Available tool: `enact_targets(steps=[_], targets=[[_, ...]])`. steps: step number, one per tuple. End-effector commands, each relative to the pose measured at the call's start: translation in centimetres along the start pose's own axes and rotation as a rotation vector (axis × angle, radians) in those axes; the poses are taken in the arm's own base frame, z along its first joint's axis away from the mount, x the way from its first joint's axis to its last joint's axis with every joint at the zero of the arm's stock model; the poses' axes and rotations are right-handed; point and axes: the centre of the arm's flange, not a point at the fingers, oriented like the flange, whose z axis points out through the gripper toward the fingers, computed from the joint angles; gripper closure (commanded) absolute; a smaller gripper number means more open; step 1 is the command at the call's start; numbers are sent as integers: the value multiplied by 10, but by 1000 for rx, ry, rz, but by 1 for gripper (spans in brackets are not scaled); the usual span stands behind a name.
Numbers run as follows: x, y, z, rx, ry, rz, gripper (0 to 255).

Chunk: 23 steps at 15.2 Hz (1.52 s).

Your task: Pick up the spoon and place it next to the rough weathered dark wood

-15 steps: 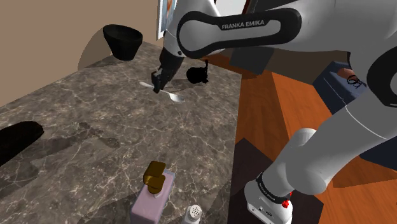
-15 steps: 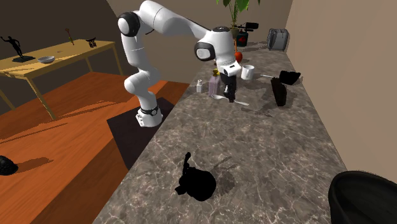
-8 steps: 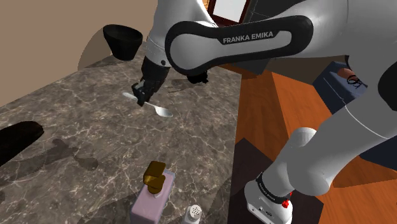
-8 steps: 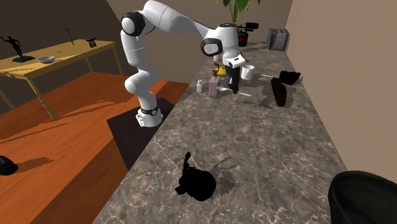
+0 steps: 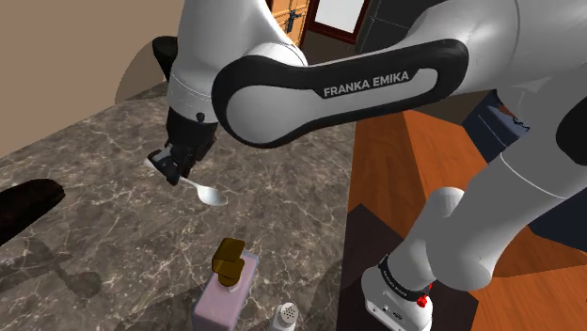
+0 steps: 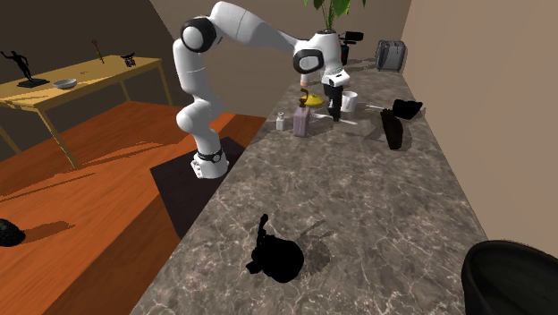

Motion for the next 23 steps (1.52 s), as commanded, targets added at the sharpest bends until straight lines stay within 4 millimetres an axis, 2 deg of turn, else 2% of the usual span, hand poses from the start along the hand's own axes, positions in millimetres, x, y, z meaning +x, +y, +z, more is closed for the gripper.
enact_targets(steps=[1, 21, 22, 23], targets=[[-4, -25, 0, 0, 0, 3, 255], [-31, -287, 26, 0, 0, 3, 255], [-32, -298, 27, 0, 0, 3, 255], [-33, -297, 32, 0, 0, 3, 255]])
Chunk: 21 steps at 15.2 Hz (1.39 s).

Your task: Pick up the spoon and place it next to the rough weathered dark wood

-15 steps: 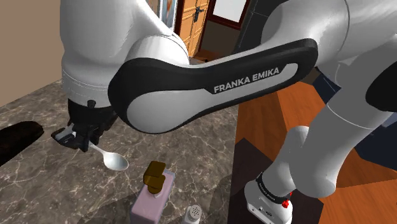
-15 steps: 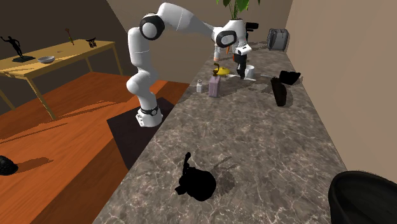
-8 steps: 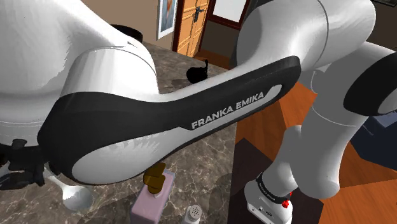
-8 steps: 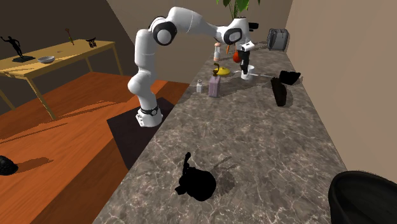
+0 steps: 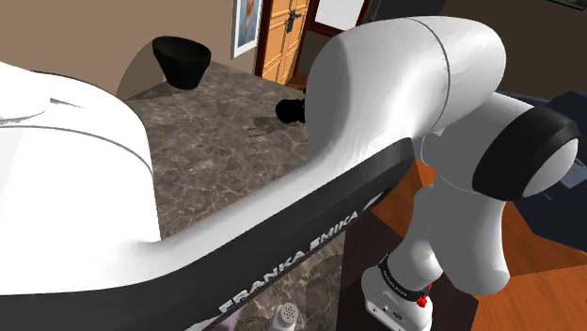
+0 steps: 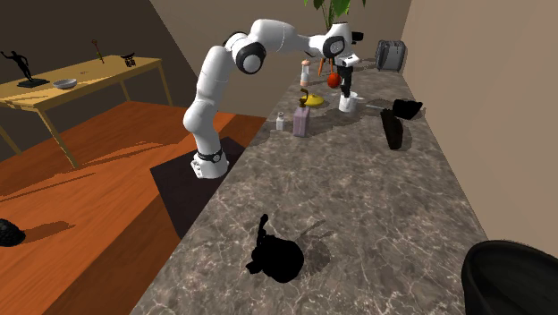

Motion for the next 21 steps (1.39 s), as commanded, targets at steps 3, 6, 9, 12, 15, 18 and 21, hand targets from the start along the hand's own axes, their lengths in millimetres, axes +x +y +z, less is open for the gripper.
enact_targets(steps=[3, 6, 9, 12, 15, 18, 21], targets=[[-5, -3, 17, -1, 0, 1, 255], [-9, -1, 33, -1, 0, 1, 255], [-12, 1, 48, -1, 0, 1, 255], [-16, 3, 63, -1, 0, 1, 255], [-19, 5, 79, -1, 0, 1, 255], [-23, 7, 94, -1, 0, 1, 255], [-26, 8, 109, -1, 0, 1, 255]])
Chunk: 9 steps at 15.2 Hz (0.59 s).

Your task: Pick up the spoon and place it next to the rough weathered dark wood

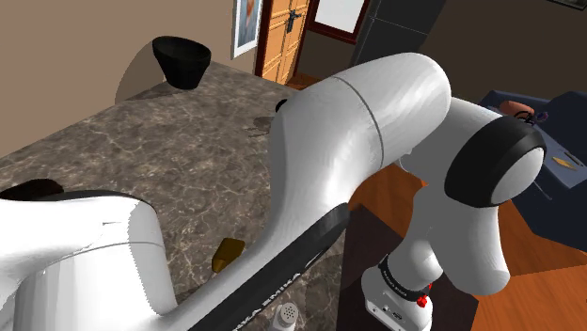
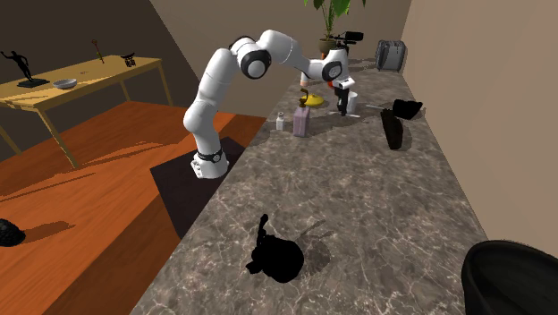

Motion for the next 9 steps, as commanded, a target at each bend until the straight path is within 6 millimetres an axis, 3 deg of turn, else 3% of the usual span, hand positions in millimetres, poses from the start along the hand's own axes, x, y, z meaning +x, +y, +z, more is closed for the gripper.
enact_targets(steps=[1, 6, 9], targets=[[-3, 2, 10, 0, 0, 0, 255], [-8, 5, 34, 0, 0, 0, 255], [-8, 5, 34, 0, 0, 0, 255]])
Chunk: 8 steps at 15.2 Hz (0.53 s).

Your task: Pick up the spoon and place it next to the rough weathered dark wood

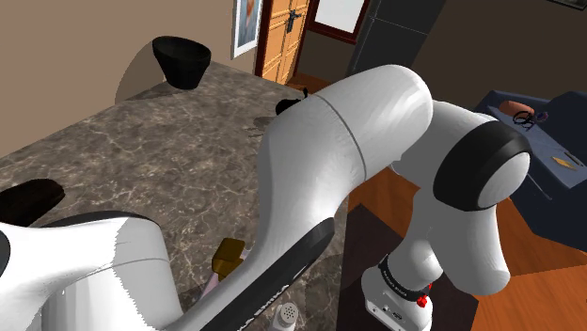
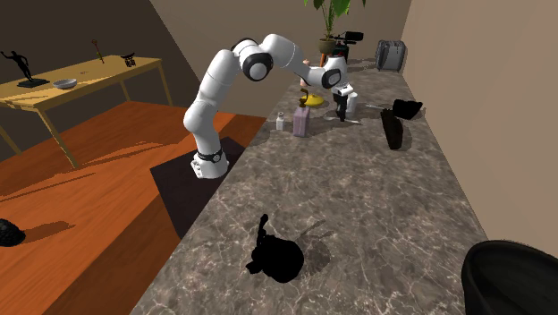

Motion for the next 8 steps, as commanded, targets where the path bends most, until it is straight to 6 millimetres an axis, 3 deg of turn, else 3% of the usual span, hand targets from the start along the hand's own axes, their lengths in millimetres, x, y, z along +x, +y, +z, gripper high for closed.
enact_targets(steps=[1, 5, 6, 8], targets=[[0, 0, 1, 0, 0, 0, 255], [0, 0, 1, 0, 0, 0, 255], [0, 0, 1, 0, 0, 0, 0], [0, 0, 1, 0, 0, 0, 0]])
